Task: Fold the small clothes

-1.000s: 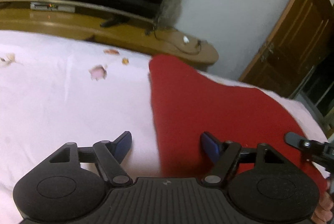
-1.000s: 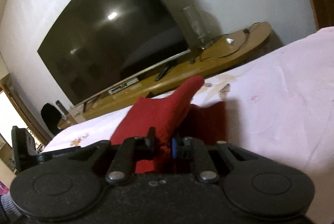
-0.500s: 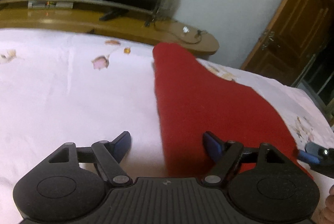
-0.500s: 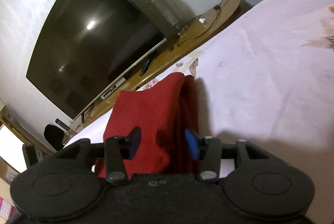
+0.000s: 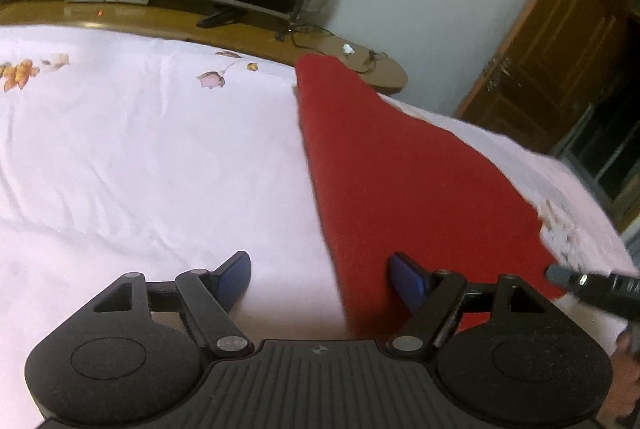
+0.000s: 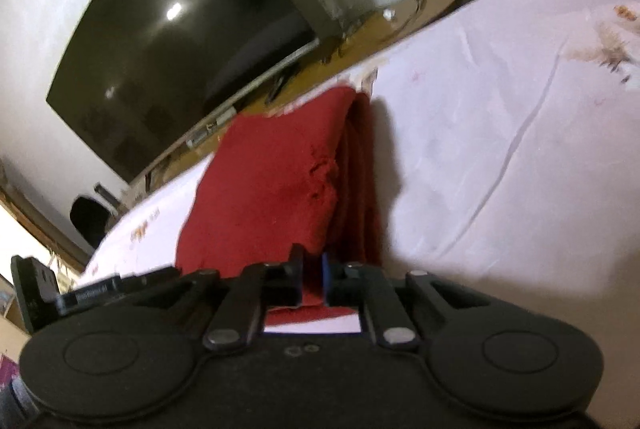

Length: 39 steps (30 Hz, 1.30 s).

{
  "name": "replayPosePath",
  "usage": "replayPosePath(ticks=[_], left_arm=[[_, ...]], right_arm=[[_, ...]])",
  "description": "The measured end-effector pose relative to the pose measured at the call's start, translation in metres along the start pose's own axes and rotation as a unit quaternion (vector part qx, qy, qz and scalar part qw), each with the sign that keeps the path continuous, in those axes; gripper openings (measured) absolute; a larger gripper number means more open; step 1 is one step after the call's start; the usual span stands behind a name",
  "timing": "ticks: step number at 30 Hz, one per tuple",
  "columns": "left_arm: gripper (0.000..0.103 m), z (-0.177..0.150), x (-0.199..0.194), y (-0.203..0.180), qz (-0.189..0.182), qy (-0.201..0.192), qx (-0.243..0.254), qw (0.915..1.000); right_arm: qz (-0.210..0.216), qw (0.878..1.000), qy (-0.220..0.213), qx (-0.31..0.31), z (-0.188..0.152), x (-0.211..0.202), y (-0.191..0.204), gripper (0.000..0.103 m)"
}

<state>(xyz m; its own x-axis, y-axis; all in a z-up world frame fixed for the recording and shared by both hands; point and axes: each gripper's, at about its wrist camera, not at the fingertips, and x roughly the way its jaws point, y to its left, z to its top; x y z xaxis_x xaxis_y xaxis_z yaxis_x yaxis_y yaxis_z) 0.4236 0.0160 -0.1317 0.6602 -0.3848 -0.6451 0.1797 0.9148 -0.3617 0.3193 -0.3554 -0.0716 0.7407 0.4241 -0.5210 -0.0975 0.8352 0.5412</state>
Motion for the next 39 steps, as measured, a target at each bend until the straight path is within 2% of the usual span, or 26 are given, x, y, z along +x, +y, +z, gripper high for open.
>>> replayPosePath(ticks=[1,3,4,6,7,8,11,12,14,16,17,19,21,24,27,29,30,31,32,33,34,36,39], left_arm=[[0.077,-0.004,0.002,0.0,0.007,0.011,0.017,0.9998],[0.077,-0.013,0.001,-0.005,0.019,0.005,0.074,0.9971],[0.077,-0.014,-0.001,-0.006,0.024,0.004,0.084,0.9962],[0.077,-0.009,-0.008,-0.004,0.022,0.007,0.08,0.9966],[0.077,-0.006,-0.016,-0.003,0.022,-0.004,0.08,0.9966],[0.077,-0.004,-0.023,-0.004,0.01,-0.014,0.079,0.9967],[0.077,-0.003,-0.03,-0.01,-0.026,-0.026,0.078,0.9963],[0.077,-0.006,-0.026,-0.013,-0.027,-0.016,0.085,0.9959],[0.077,-0.017,-0.008,-0.019,-0.001,0.016,0.107,0.9942],[0.077,-0.022,-0.007,-0.019,0.0,0.008,0.113,0.9935],[0.077,-0.017,-0.01,-0.019,-0.002,0.01,0.109,0.994],[0.077,-0.006,-0.021,-0.015,-0.009,-0.021,0.1,0.9947],[0.077,0.012,-0.024,-0.011,-0.011,-0.045,0.092,0.9947],[0.077,0.043,-0.013,-0.01,-0.02,-0.069,0.07,0.9949],[0.077,0.07,0.013,-0.015,-0.01,-0.081,0.059,0.9949],[0.077,0.081,0.039,-0.013,0.006,-0.062,0.041,0.9972],[0.077,0.082,0.056,-0.013,0.028,-0.041,0.043,0.9978],[0.079,0.082,0.074,-0.007,0.039,-0.014,0.036,0.9985],[0.08,0.081,0.079,0.0,0.027,-0.011,0.012,0.9995],[0.081,0.084,0.081,0.004,0.018,-0.011,-0.003,0.9998],[0.081,0.087,0.078,0.003,0.019,-0.019,0.002,0.9996],[0.08,0.094,0.073,-0.001,0.026,-0.059,0.01,0.9978],[0.08,0.108,0.091,-0.002,0.03,-0.063,-0.008,0.9975]], right_arm=[[0.0,1.0,0.0,-0.001,0.001,-0.003,-0.001,0.008],[-0.023,0.999,0.018,-0.012,-0.004,0.005,-0.007,0.008],[-0.029,0.999,0.029,-0.006,-0.007,0.011,-0.013,0.008],[-0.022,0.999,0.029,0.002,-0.007,0.015,-0.017,0.009],[-0.024,0.999,0.029,-0.001,-0.004,0.014,-0.014,0.014],[-0.025,0.999,0.02,-0.004,-0.001,0.009,-0.011,0.021],[-0.018,0.999,-0.027,-0.029,0.01,-0.006,0.002,0.021],[-0.012,0.999,-0.035,-0.038,0.014,-0.006,0.007,0.022],[0.0,0.998,-0.037,-0.055,0.02,0.002,0.015,0.027],[-0.011,0.996,-0.024,-0.083,0.019,0.02,0.022,0.03],[-0.029,0.995,-0.007,-0.1,0.016,0.03,0.022,0.031],[-0.095,0.988,0.052,-0.108,0.011,0.052,0.011,0.035],[-0.072,0.993,0.038,-0.082,0.014,0.043,0.004,0.034],[-0.044,0.995,-0.029,-0.079,0.027,0.024,0.011,0.034],[-0.032,0.994,-0.056,-0.09,0.049,0.035,0.021,0.034],[-0.029,0.993,-0.052,-0.105,0.06,0.054,0.027,0.033],[-0.032,0.993,-0.044,-0.108,0.062,0.067,0.027,0.033],[-0.049,0.992,-0.023,-0.112,0.066,0.087,0.024,0.03],[-0.075,0.99,0.005,-0.117,0.064,0.102,0.021,0.03],[-0.083,0.989,0.015,-0.124,0.059,0.111,0.019,0.03],[-0.078,0.989,0.005,-0.128,0.061,0.11,0.02,0.031],[-0.063,0.99,-0.008,-0.128,0.067,0.1,0.025,0.033],[-0.054,0.988,-0.033,-0.138,0.079,0.103,0.03,0.035]])
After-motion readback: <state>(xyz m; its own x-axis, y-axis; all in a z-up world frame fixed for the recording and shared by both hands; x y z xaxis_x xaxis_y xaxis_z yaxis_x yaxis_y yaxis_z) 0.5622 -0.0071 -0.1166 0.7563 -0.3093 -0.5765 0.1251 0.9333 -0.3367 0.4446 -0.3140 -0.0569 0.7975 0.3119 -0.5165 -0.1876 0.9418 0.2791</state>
